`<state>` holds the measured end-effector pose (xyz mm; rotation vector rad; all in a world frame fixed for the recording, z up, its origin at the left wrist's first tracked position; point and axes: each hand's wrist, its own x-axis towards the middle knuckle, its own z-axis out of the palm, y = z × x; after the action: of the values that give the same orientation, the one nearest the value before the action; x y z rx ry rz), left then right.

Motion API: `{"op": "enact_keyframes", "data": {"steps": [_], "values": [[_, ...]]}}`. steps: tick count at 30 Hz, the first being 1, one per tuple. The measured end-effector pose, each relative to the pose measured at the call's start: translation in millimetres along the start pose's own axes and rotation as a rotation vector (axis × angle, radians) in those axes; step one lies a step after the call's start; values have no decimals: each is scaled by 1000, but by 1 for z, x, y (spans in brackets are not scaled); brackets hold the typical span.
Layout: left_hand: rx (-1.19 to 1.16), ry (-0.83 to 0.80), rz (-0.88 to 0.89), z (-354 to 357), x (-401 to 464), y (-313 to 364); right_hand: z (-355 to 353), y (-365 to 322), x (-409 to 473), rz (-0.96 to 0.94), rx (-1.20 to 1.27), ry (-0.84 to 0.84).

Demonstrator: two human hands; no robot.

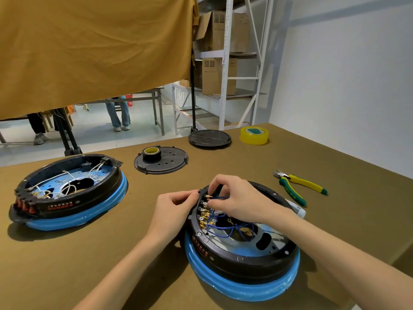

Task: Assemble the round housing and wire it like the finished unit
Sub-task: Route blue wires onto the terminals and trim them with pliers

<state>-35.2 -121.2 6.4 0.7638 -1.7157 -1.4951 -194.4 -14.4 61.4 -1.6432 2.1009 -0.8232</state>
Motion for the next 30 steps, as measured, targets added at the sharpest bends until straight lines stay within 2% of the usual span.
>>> {"op": "enact_keyframes", "data": {"steps": [6, 22, 25, 27, 30], "values": [[4, 27, 42, 4, -2, -5, 6, -3, -1, -42, -106, 28], [54, 34, 74, 3, -5, -5, 11, 12, -2, -131, -21, 63], [51, 82, 79, 5, -8, -3, 13, 11, -2, -145, -34, 83], [130, 152, 109, 3, -10, -2, 14, 11, -3, -152, -44, 94], [230, 172, 152, 2, -11, 0, 13, 12, -4, -151, -40, 85]]}}
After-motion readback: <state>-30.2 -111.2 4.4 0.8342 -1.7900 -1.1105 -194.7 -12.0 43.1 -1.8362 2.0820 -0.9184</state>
